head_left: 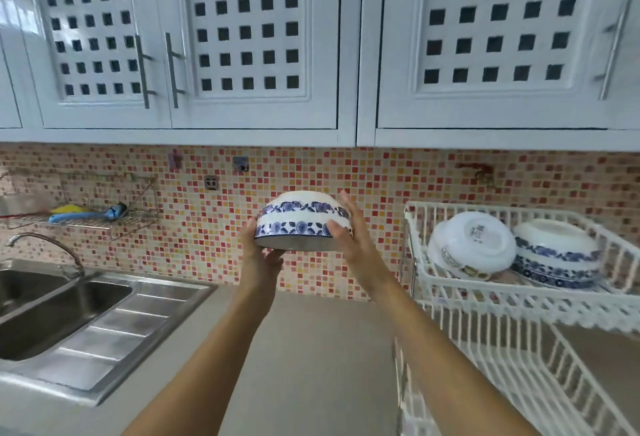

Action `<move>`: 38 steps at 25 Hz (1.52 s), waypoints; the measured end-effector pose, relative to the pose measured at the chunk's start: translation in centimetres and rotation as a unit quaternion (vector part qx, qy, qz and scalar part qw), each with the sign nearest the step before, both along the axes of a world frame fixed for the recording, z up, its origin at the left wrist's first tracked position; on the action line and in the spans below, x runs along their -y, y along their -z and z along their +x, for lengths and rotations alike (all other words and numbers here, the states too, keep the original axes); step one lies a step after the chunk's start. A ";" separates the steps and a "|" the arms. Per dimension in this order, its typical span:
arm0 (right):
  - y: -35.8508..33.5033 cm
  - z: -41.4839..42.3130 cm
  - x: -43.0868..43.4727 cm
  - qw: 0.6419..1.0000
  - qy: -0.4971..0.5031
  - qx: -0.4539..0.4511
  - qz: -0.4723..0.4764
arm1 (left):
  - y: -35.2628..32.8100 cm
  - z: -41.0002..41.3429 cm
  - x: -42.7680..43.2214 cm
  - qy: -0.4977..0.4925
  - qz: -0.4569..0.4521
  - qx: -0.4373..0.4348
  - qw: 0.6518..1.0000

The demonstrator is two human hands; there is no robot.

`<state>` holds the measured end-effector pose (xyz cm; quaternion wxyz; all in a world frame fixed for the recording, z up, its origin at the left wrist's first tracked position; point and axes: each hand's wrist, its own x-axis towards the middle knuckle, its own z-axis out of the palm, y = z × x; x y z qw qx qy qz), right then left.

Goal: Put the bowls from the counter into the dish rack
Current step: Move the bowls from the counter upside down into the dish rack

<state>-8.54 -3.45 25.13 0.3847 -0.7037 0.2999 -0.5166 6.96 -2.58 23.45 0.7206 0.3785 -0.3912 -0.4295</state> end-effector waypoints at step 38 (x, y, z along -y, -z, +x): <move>-0.3 -46.6 6.5 0.866 0.180 -0.452 -0.119 | -2.2 -42.4 6.8 0.022 -0.037 0.475 0.879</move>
